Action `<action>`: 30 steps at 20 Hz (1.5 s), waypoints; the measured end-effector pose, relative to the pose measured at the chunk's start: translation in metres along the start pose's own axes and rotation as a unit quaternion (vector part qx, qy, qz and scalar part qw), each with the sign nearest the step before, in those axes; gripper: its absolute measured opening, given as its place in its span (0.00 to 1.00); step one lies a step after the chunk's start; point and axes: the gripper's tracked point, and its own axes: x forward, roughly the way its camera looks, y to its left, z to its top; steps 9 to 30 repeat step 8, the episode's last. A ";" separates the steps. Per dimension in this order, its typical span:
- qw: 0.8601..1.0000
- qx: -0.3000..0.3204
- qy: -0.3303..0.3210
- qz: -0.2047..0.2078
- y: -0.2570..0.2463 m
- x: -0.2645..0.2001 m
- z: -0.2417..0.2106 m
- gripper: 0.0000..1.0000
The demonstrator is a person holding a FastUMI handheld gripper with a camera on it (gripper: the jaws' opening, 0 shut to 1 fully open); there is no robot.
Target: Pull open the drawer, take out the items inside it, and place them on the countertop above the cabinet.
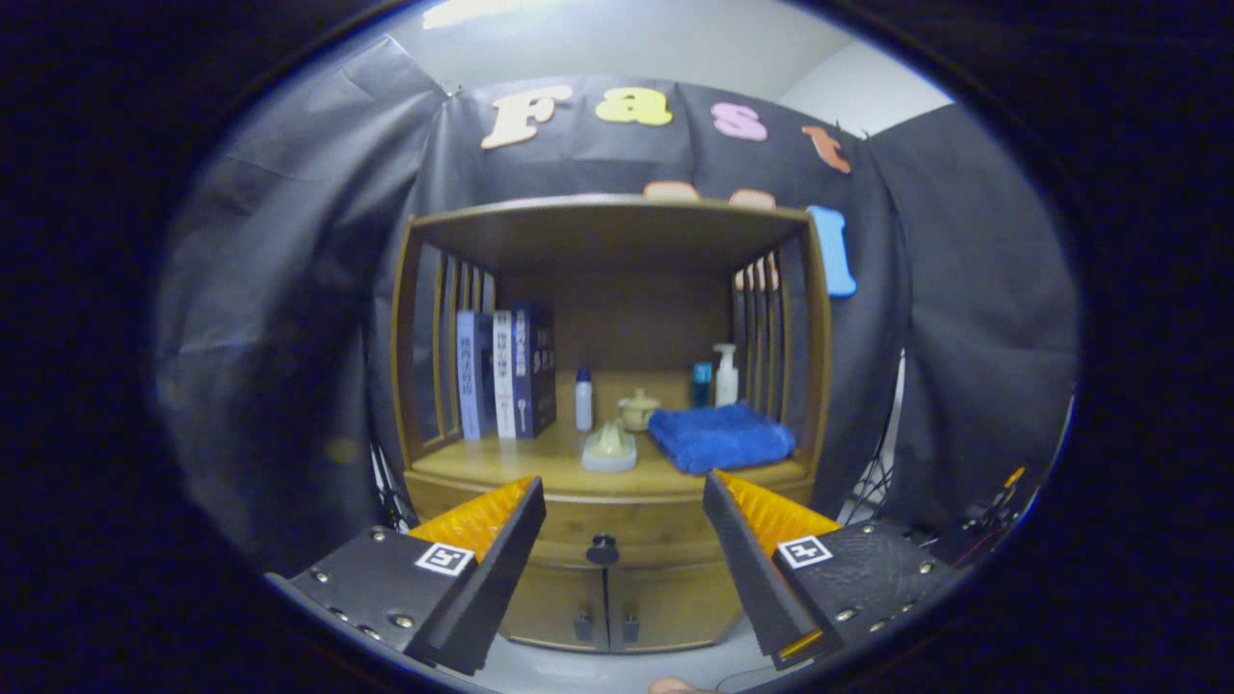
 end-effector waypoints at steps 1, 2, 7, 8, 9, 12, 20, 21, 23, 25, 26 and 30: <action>1.000 0.000 0.002 0.004 0.001 -0.008 0.008 0.99; 1.000 -0.002 0.008 0.009 0.001 -0.015 0.011 0.99; 0.999 0.009 0.033 0.022 -0.004 -0.028 0.016 0.99; 0.999 0.009 0.028 0.021 -0.006 -0.030 0.020 0.99; 0.999 0.009 0.028 0.021 -0.006 -0.030 0.020 0.99; 0.999 0.009 0.028 0.021 -0.006 -0.030 0.020 0.99; 0.999 0.009 0.028 0.021 -0.006 -0.030 0.020 0.99; 0.999 0.009 0.028 0.021 -0.006 -0.030 0.020 0.99; 0.999 0.009 0.028 0.021 -0.006 -0.030 0.020 0.99; 0.999 0.009 0.028 0.021 -0.006 -0.030 0.020 0.99; 0.999 0.009 0.028 0.021 -0.006 -0.030 0.020 0.99; 0.999 0.009 0.028 0.021 -0.006 -0.030 0.020 0.99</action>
